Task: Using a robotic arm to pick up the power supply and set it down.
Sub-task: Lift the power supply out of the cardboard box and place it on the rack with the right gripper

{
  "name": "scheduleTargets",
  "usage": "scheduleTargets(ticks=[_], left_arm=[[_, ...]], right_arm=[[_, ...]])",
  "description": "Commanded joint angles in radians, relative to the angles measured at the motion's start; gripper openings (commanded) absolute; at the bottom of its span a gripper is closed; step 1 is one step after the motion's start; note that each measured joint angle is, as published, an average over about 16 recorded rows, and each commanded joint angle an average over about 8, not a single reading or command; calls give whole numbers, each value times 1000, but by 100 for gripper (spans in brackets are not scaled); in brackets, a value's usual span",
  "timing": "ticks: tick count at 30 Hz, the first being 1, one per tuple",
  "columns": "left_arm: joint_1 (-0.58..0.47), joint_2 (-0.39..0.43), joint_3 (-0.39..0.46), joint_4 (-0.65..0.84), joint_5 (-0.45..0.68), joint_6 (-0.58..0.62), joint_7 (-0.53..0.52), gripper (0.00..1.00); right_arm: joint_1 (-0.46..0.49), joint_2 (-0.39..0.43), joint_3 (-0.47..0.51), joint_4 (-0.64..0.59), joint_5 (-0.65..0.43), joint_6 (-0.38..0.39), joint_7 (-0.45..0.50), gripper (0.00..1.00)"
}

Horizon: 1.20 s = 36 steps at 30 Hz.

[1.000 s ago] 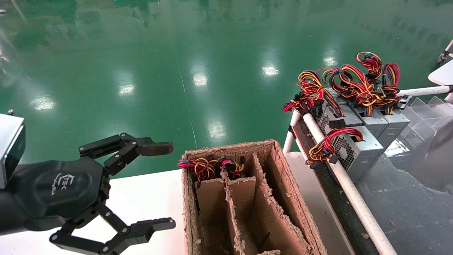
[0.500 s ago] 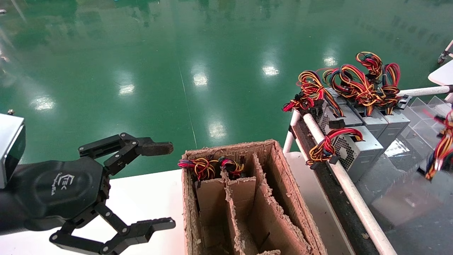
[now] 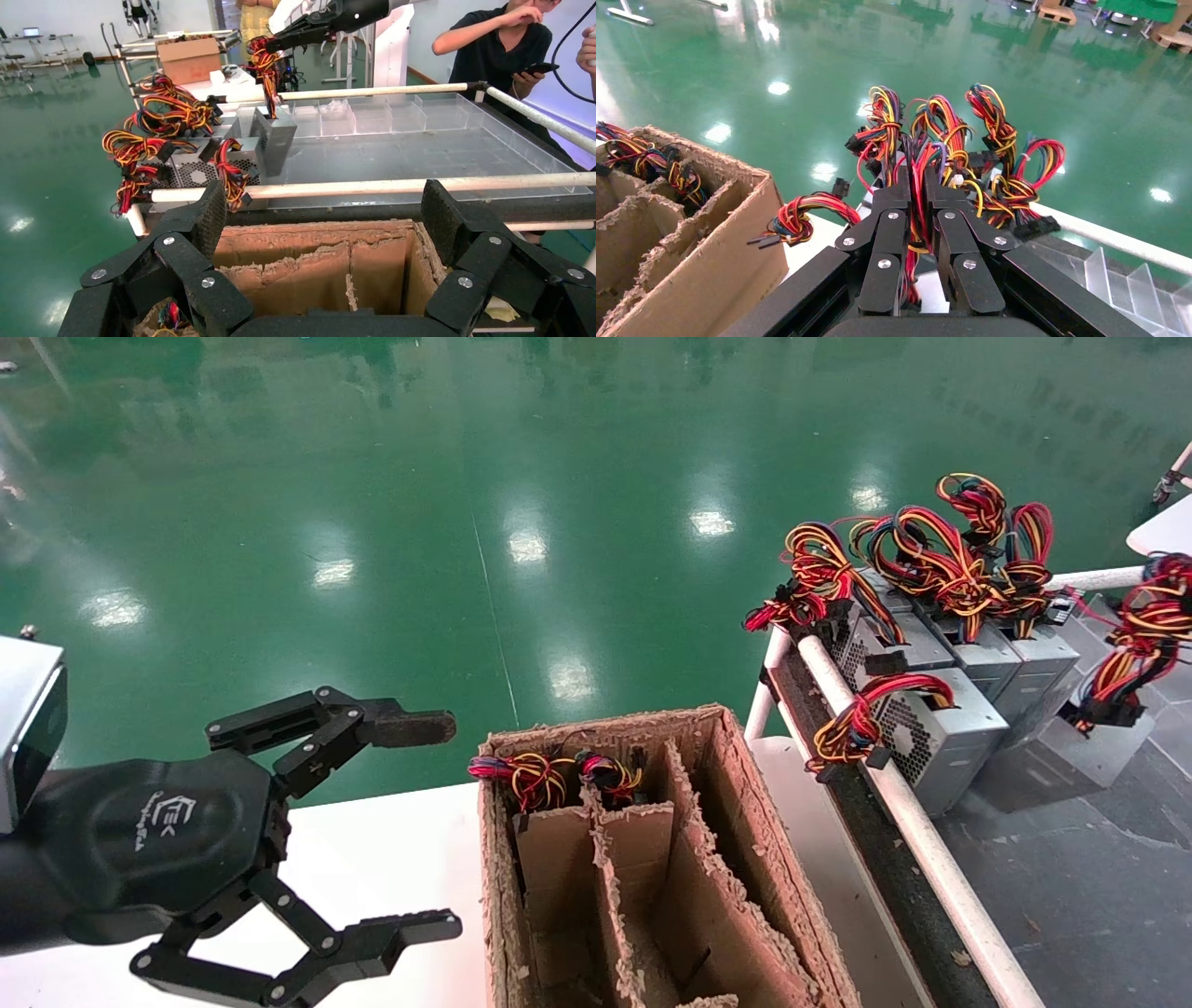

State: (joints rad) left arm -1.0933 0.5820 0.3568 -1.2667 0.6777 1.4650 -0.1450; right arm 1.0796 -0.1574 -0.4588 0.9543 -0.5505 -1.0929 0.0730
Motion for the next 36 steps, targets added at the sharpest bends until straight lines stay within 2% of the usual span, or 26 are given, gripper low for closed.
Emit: scheduleTargets(ticks=[1, 22, 29, 36], left_arm=[[0, 0, 0, 0, 0, 0, 0, 100], [0, 0, 0, 0, 0, 0, 0, 100], [0, 0, 0, 0, 0, 0, 0, 100], [0, 0, 0, 0, 0, 0, 0, 100]], right_arm=[[-9, -4, -2, 21, 3, 22, -2, 0], [64, -67, -23, 31, -91, 53, 42, 0], [155, -134, -41, -7, -171, 43, 56, 0], [278, -215, -76, -94, -267, -14, 73, 0]])
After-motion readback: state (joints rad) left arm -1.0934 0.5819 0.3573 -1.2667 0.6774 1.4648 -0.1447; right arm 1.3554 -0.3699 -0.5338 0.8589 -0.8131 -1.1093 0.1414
